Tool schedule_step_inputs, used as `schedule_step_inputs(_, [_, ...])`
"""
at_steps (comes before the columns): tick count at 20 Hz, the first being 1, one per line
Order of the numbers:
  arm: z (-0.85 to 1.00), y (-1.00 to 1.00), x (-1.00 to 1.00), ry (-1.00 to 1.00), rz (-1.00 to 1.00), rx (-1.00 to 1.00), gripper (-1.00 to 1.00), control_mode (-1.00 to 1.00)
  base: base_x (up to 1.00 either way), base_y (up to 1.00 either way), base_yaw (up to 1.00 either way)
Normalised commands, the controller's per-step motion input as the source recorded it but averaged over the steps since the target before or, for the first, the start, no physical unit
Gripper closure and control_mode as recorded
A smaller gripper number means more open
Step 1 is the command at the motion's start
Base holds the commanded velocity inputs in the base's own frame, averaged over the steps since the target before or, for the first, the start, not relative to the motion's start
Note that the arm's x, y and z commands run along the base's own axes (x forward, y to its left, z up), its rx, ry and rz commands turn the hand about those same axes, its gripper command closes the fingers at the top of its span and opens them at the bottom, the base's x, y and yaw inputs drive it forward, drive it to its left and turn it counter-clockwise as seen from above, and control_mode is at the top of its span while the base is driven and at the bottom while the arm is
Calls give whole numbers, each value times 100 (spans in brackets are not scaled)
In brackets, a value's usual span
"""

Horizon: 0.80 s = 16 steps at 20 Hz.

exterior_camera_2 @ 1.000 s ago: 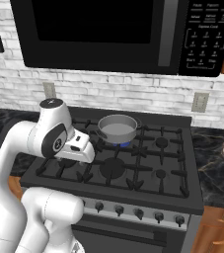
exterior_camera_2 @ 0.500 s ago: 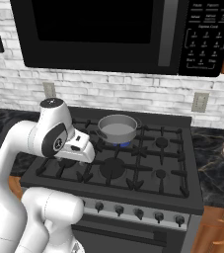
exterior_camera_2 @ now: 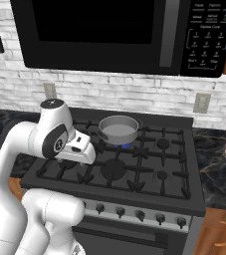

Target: Turn on the burner for the pot on the stove. Wait thirty seconds for the pot to heat up. Then add the lemon wedge to the pot.

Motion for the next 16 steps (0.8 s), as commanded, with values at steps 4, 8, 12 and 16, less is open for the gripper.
schedule_step_inputs(4, [0, 0, 0, 0, 0, 0, -100, -100, 0, 0, 0])
schedule_step_inputs(8, [0, 0, 0, 0, 0, 0, -100, -100, 0, 0, 0])
schedule_step_inputs(12, [0, 0, 0, 0, 0, 0, -100, -100, 0, 0, 0])
schedule_step_inputs(16, [0, 0, 0, 0, 0, 0, -100, -100, 0, 0, 0])
